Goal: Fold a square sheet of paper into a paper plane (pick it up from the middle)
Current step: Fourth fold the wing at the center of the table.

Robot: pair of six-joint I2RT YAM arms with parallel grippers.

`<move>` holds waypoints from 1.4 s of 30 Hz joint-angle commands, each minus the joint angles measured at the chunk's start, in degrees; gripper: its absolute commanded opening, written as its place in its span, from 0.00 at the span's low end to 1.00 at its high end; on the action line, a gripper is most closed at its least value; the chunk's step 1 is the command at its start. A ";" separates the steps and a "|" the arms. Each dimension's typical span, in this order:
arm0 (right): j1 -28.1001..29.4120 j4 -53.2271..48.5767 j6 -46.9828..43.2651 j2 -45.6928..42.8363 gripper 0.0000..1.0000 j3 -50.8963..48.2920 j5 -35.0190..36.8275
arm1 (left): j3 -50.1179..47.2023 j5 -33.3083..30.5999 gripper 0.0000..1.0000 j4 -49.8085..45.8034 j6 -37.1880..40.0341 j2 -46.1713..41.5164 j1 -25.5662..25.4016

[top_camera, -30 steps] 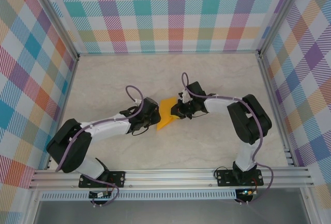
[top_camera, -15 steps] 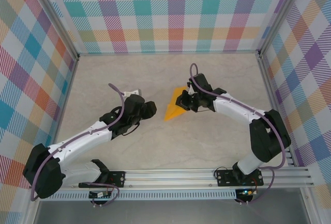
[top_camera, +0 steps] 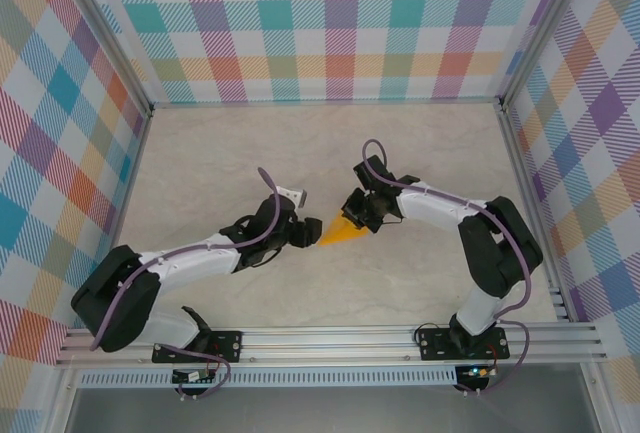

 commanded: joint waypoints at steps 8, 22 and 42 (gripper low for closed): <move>-2.03 -7.13 3.68 4.02 0.05 2.44 -5.03 | -3.83 8.45 0.61 23.33 10.74 10.64 -2.18; -3.54 -12.41 1.10 5.13 0.06 6.26 -9.75 | -0.37 9.50 0.47 26.76 28.14 18.58 -5.45; -6.58 -9.55 -3.48 0.88 0.48 3.92 -11.68 | -0.48 11.54 0.11 30.72 26.23 21.90 -5.68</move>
